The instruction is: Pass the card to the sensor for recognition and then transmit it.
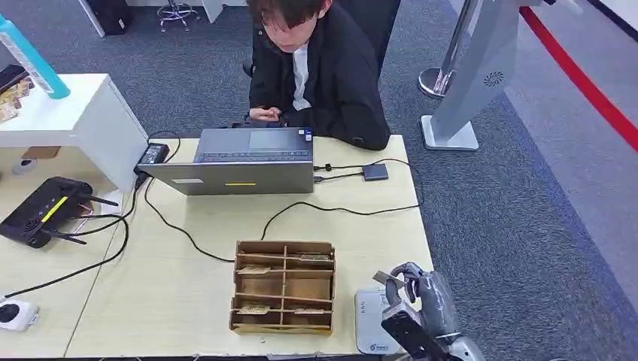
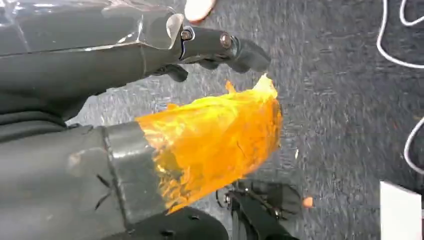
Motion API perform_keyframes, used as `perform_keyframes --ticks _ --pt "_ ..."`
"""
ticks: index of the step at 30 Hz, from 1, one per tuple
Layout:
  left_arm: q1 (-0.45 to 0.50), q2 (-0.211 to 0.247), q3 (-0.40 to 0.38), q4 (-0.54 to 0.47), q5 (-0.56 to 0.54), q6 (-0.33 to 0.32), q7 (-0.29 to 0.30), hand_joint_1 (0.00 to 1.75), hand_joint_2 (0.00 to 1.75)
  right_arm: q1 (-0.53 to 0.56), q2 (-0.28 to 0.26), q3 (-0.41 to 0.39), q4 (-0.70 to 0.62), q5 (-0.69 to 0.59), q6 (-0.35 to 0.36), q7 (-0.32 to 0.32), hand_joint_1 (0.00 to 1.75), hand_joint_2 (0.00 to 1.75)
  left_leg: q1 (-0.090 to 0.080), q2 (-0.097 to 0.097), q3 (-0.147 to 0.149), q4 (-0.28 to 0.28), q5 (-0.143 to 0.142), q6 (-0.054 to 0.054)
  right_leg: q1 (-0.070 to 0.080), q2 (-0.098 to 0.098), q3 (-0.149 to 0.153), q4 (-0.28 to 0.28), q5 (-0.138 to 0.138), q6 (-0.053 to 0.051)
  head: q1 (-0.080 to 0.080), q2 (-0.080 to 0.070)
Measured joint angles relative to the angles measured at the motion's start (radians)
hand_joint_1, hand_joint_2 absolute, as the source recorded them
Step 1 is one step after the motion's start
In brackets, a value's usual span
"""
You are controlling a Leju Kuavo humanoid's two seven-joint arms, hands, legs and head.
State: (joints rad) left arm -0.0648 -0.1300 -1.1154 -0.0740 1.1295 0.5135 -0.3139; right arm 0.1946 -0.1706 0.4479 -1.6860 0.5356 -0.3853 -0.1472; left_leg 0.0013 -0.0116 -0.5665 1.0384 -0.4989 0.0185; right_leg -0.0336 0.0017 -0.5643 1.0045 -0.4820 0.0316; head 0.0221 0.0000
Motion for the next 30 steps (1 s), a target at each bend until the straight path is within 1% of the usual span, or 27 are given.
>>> perform_keyframes --ticks 3,9,13,16,19,25,30 --pt "-0.008 -0.009 -0.005 0.0 0.004 -0.018 -0.002 0.0 0.0 -0.001 0.029 -0.019 -0.037 0.015 0.014 -0.032 1.75 1.75 0.0 0.0 -0.001 0.0 0.0 0.0 0.001 0.0 0.0 0.0 0.0 0.0 0.0 0.0" --pt "-0.017 -0.021 -0.011 0.0 0.012 -0.021 -0.002 0.0 0.0 -0.005 0.068 -0.028 -0.095 0.038 0.026 -0.082 1.75 1.75 0.001 0.0 -0.001 0.0 0.0 0.0 0.001 0.0 0.0 0.0 0.0 0.0 0.0 0.0" --pt "-0.021 -0.023 -0.016 0.0 0.016 -0.021 -0.002 0.0 0.0 -0.011 0.083 -0.028 -0.115 0.044 0.026 -0.091 1.75 1.75 0.001 0.0 -0.001 0.0 0.0 0.0 0.001 0.0 0.0 0.0 0.0 0.0 0.0 0.0" --pt "-0.023 -0.023 -0.023 0.0 0.018 -0.022 -0.002 0.0 0.0 -0.02 0.093 -0.027 -0.129 0.054 0.03 -0.116 1.75 1.75 0.001 0.0 -0.001 0.0 0.0 0.0 0.001 0.0 0.0 0.0 0.0 0.0 0.0 0.0" --pt "-0.025 -0.023 -0.032 0.0 0.019 -0.023 -0.002 0.0 0.0 -0.045 0.103 -0.013 -0.14 0.068 0.049 -0.134 1.75 1.75 0.001 0.0 -0.001 0.0 0.0 0.0 0.001 0.0 0.0 0.0 0.0 0.0 0.0 0.0" --pt "-0.027 -0.023 -0.041 0.0 0.023 -0.023 -0.002 0.0 0.0 -0.097 0.113 0.027 -0.145 0.089 0.076 -0.136 1.75 1.75 0.001 0.0 -0.001 0.0 0.0 0.0 0.001 0.0 0.0 0.0 0.0 0.0 0.0 0.0" --pt "-0.029 -0.022 -0.056 0.0 0.026 -0.023 0.003 0.0 0.0 -0.151 0.116 0.067 -0.134 0.12 0.077 -0.123 1.75 1.75 0.001 0.0 -0.001 0.0 0.0 0.0 0.001 0.0 0.0 0.0 0.0 0.0 0.0 0.0"
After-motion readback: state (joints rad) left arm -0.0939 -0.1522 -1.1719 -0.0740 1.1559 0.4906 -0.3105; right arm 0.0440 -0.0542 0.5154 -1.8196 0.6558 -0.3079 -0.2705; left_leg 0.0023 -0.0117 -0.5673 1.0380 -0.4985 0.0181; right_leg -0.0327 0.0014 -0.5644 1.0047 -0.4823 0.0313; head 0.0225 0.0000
